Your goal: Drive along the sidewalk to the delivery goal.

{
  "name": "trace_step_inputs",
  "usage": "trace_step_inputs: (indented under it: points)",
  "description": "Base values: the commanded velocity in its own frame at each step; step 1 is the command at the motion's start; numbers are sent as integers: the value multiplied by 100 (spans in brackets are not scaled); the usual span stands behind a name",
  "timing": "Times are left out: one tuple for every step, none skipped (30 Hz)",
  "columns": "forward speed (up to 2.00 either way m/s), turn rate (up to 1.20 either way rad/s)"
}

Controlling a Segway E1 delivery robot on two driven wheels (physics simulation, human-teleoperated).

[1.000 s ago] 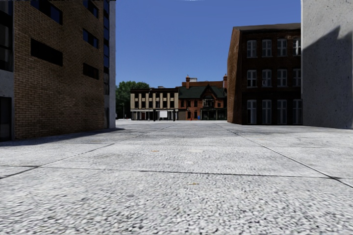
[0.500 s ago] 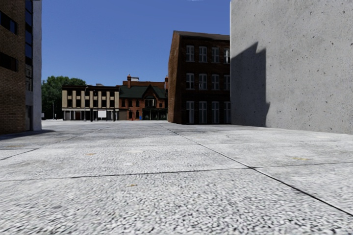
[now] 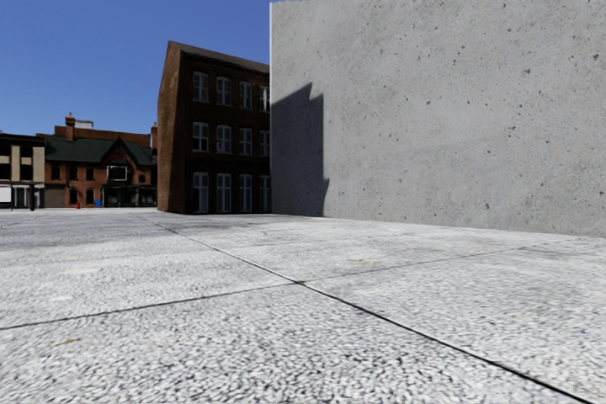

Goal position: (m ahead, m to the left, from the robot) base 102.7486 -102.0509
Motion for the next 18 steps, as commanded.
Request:
trace_step_inputs:
  points:
    - [0, -84]
    - [0, -84]
    - [0, -84]
    - [0, -84]
    - [0, -84]
    - [0, -84]
    - [0, -84]
    - [0, -84]
    - [0, -84]
    - [0, -84]
    - [0, -84]
    - [0, -84]
    - [0, -84]
    - [0, -84]
    - [0, -84]
    - [0, -84]
    - [0, -84]
    - [0, -84]
